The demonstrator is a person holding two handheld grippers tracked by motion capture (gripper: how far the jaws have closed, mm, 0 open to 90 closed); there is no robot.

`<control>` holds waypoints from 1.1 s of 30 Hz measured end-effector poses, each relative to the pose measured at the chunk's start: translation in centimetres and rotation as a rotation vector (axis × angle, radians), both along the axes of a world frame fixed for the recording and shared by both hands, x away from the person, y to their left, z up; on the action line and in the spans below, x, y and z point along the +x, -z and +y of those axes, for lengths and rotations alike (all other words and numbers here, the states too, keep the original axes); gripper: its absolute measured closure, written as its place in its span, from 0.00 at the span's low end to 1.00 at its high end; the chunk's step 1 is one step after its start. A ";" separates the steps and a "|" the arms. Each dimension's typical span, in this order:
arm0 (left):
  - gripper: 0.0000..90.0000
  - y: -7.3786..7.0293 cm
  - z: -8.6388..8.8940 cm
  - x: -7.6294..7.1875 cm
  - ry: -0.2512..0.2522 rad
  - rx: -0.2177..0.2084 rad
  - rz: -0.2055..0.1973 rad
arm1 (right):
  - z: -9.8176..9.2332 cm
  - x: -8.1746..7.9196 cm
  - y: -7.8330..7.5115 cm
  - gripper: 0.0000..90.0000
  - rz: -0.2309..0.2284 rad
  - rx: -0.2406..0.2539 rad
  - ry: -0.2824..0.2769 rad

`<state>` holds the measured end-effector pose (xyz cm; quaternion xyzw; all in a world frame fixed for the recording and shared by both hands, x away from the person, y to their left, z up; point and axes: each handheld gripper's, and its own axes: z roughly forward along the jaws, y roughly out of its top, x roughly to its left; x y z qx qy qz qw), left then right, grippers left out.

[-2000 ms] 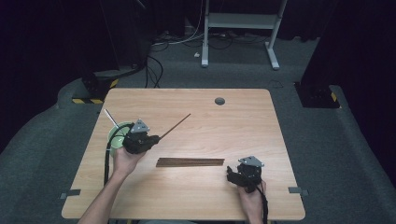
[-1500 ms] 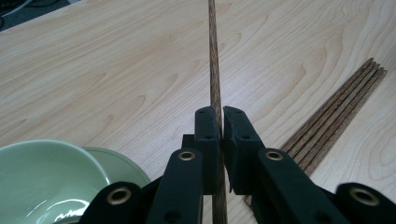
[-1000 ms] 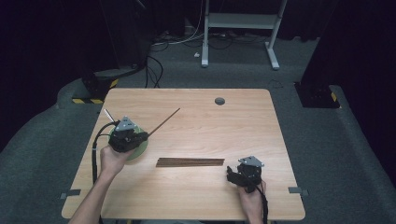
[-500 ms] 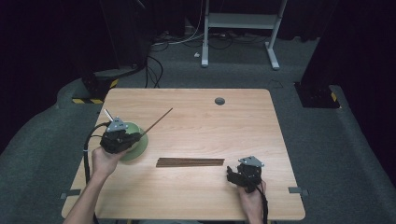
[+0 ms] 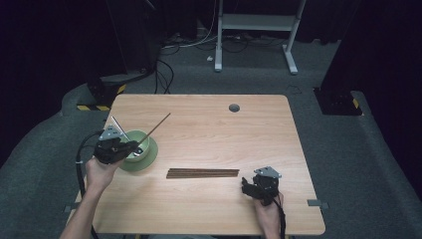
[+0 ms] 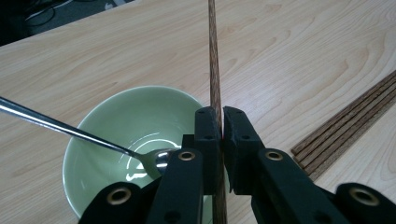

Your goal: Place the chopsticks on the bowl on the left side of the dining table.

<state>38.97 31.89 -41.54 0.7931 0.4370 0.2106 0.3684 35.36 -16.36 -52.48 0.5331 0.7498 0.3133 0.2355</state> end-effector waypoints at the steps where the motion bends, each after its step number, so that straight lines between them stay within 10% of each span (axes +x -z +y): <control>1: 0.94 0.1 0.1 0.0 -0.001 0.002 0.002 | 0.0 0.0 0.0 0.24 0.000 0.000 0.000; 33: 0.94 2.5 4.1 0.3 -0.090 0.026 0.057 | 0.0 0.0 0.0 0.24 0.000 0.000 0.000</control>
